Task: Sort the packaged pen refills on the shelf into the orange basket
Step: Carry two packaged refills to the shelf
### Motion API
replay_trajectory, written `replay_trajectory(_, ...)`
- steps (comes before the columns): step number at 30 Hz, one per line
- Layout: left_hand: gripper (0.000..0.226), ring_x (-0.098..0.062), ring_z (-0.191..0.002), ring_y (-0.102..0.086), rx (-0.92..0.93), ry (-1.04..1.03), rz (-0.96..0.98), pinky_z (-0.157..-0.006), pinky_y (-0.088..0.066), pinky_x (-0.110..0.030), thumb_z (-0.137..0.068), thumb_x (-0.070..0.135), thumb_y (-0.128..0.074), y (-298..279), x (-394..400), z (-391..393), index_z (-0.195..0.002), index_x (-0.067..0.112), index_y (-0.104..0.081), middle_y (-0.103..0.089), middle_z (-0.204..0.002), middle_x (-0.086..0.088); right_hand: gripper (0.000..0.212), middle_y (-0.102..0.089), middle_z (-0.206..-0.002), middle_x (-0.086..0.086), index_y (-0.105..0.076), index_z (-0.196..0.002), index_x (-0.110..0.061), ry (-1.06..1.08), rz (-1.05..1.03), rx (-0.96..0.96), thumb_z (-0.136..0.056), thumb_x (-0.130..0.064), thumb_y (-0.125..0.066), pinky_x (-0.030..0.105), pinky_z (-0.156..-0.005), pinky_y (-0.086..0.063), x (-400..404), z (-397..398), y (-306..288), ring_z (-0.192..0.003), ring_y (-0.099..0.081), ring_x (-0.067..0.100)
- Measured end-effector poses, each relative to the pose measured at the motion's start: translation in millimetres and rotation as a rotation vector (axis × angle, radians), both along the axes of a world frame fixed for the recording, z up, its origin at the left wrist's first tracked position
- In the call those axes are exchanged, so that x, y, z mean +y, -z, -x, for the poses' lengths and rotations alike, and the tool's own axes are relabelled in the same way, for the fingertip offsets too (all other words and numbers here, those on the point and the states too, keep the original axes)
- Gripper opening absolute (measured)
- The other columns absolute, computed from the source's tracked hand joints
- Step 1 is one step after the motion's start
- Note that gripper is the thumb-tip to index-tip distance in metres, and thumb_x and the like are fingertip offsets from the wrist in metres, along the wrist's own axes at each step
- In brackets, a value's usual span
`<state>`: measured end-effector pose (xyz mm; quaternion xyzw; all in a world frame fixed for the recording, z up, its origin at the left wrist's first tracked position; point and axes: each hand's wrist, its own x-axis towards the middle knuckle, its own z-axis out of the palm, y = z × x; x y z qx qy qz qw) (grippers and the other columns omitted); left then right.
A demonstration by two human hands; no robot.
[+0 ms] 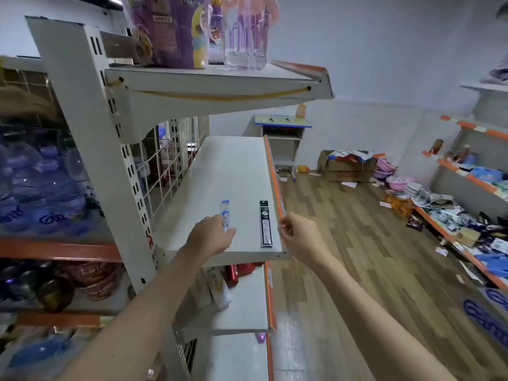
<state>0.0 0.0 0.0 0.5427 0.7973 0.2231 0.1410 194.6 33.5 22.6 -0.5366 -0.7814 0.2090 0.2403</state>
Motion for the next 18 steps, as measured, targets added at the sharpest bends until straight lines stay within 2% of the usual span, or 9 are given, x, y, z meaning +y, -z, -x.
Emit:
replay_trajectory(4,0.053,-0.03,-0.111,-0.051,0.101,-0.171,0.156,-0.082,-0.044,-0.034,-0.083,0.044,-0.055,3.5,12.3,-4.3,-0.117,0.004,-0.047,-0.052,-0.119,-0.014,0.032,-0.063,-0.114,0.014,-0.054,-0.122,-0.005,-0.029,0.08,-0.177,-0.092,-0.013,-0.049,0.031,-0.083,-0.046,17.2,18.1,1.1,-0.105,-0.058,0.028)
replay_trajectory(6,0.049,-0.03,-0.111,-0.052,0.113,-0.205,0.186,-0.081,-0.044,-0.033,-0.084,0.039,-0.056,4.0,17.8,-5.8,-0.117,0.003,-0.048,-0.053,-0.118,-0.014,0.029,-0.063,-0.111,0.015,-0.055,-0.118,-0.002,-0.022,0.113,-0.255,-0.091,-0.013,-0.05,0.034,-0.082,-0.048,25.6,25.2,1.6,-0.103,-0.059,0.031)
replay_trajectory(8,0.027,-0.03,-0.101,-0.057,0.1,-0.185,0.21,-0.071,-0.041,-0.03,-0.087,0.024,-0.053,2.5,24.2,-3.7,-0.106,0.004,-0.053,-0.058,-0.1,-0.011,0.012,-0.059,-0.087,0.013,-0.057,-0.09,-0.002,-0.003,0.135,-0.333,-0.09,-0.013,-0.052,0.032,-0.065,-0.047,32.4,30.4,-2.9,-0.078,-0.058,0.026)
replay_trajectory(9,0.012,-0.03,-0.092,-0.057,0.092,-0.175,0.233,-0.066,-0.039,-0.028,-0.087,0.016,-0.051,1.0,26.2,-1.6,-0.093,0.005,-0.053,-0.055,-0.085,-0.008,0.021,-0.05,-0.07,0.009,-0.049,-0.07,-0.005,0.008,0.147,-0.377,-0.089,-0.013,-0.052,0.026,-0.053,-0.039,35.9,33.5,-5.6,-0.061,-0.049,0.021)
replay_trajectory(10,0.007,-0.028,-0.083,-0.054,0.072,-0.173,0.245,-0.062,-0.037,-0.027,-0.086,0.009,-0.049,-1.6,27.7,0.4,-0.079,0.007,-0.049,-0.048,-0.073,-0.005,0.034,-0.04,-0.06,0.006,-0.038,-0.059,-0.008,0.005,0.156,-0.427,-0.089,-0.014,-0.053,0.02,-0.047,-0.028,39.6,36.0,-8.5,-0.051,-0.039,0.018)
replay_trajectory(11,0.018,-0.026,-0.078,-0.049,0.069,-0.167,0.248,-0.057,-0.035,-0.026,-0.085,0.005,-0.048,-3.4,27.9,1.9,-0.068,0.009,-0.042,-0.041,-0.066,-0.003,0.04,-0.036,-0.056,0.004,-0.032,-0.056,-0.01,-0.003,0.177,-0.47,-0.089,-0.016,-0.054,0.018,-0.045,-0.023,40.9,38.9,-12.8,-0.048,-0.034,0.016)
replay_trajectory(13,0.03,-0.023,-0.076,-0.043,0.072,-0.158,0.235,-0.054,-0.032,-0.024,-0.084,0.001,-0.046,-8.5,24.9,5.7,-0.06,0.011,-0.03,-0.035,-0.064,-0.002,0.039,-0.039,-0.057,0.002,-0.034,-0.058,-0.011,-0.004,0.232,-0.552,-0.089,-0.02,-0.056,0.019,-0.046,-0.029,43.5,46.6,-21.5,-0.048,-0.036,0.014)
replay_trajectory(15,0.032,-0.023,-0.079,-0.045,0.07,-0.15,0.225,-0.059,-0.035,-0.024,-0.085,0.002,-0.046,-12.2,19.3,11.1,-0.06,0.011,-0.029,-0.035,-0.065,-0.002,0.037,-0.043,-0.065,0.001,-0.038,-0.064,-0.011,-0.01,0.313,-0.631,-0.09,-0.027,-0.058,0.022,-0.05,-0.037,45.3,55.4,-28.0,-0.052,-0.042,0.013)
replay_trajectory(18,0.023,-0.031,-0.097,-0.055,0.037,-0.112,0.137,-0.075,-0.043,-0.029,-0.088,0.004,-0.047,-12.2,7.4,21.3,-0.068,0.009,-0.036,-0.052,-0.084,-0.009,0.026,-0.053,-0.087,0.002,-0.051,-0.078,-0.01,-0.026,0.424,-0.736,-0.091,-0.031,-0.057,0.026,-0.069,-0.045,46.9,65.9,-32.0,-0.072,-0.054,0.018)
